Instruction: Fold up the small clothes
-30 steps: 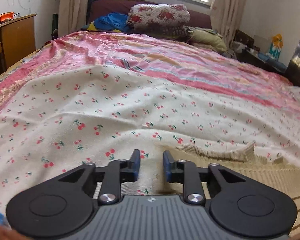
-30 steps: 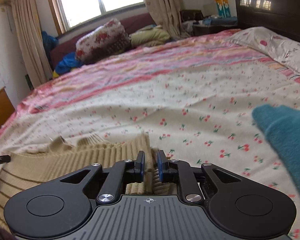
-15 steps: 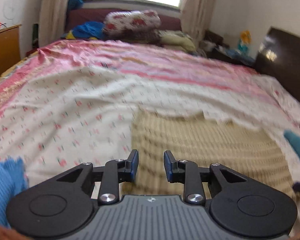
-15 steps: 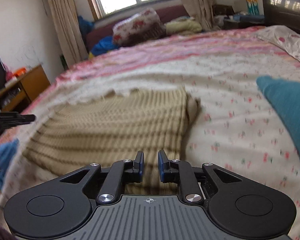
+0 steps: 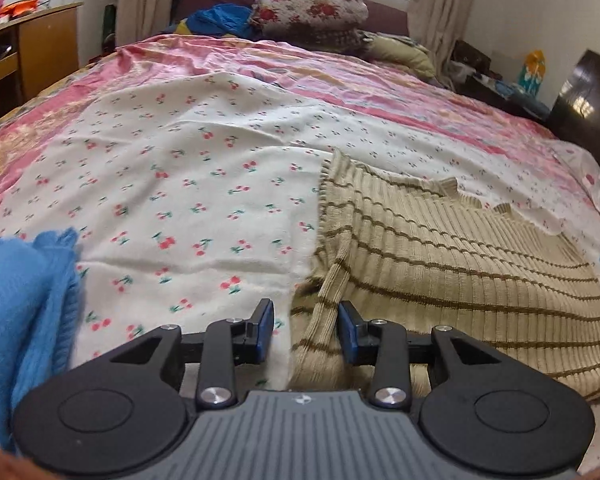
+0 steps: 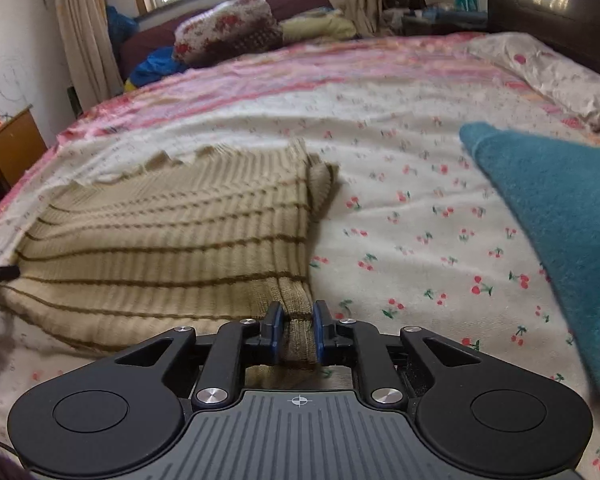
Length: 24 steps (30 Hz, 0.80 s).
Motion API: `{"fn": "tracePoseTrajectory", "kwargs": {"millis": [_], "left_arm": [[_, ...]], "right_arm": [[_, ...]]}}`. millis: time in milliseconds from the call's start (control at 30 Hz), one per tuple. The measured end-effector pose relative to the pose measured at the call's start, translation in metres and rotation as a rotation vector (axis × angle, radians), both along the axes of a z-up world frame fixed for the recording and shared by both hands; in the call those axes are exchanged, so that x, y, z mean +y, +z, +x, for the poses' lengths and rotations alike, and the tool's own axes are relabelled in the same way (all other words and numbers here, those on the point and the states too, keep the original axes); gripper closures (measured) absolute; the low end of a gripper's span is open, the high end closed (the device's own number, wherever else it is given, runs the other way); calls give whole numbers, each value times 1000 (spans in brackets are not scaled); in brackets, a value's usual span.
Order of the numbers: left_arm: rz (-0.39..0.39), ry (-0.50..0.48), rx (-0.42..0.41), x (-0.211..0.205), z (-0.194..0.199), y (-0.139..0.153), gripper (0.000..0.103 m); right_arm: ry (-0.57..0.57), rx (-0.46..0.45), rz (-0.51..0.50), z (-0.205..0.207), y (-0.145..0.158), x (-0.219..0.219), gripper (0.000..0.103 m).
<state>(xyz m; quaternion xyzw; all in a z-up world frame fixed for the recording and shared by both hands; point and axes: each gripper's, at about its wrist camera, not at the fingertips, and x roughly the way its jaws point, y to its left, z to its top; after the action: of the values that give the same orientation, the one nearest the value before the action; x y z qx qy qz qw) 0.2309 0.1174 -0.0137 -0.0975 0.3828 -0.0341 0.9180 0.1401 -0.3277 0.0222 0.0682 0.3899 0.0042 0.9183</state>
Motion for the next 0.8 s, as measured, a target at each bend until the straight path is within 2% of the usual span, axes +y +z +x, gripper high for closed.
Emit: {"fn": "tracePoseTrajectory", "kwargs": {"millis": [100,167,233,333,467,567,700,733,800], "left_arm": [[-9,17,25,4,-3,-5,60],[-10,26,31,3,-3,-6,60],[-14,34,32,2,-7,-2,60],[-16,26,10,0,-18,2,61],[-55,33,-10,4,-31,-1,61],[-63,21,-5,6,-33,-3,61],[-68,14,20,9,-29,-8,60],[-67,10,20,9,-29,-9,60],[-64,4,18,10,-29,-8,60]], "right_arm": [[13,-37,-57,-8,4,10,85],[-3,21,-104,-1,-9,12,85],[-44,69,-81,5,-17,7,83],[-58,34,-65,-1,0,9,83],[-33,-21,-144,-12,19,27,83],[-27,-29,-151,-14,19,38,83],[-48,62,-170,-1,-5,44,83],[-63,79,-173,2,-9,42,81],[-82,73,-151,1,-4,42,81]]}}
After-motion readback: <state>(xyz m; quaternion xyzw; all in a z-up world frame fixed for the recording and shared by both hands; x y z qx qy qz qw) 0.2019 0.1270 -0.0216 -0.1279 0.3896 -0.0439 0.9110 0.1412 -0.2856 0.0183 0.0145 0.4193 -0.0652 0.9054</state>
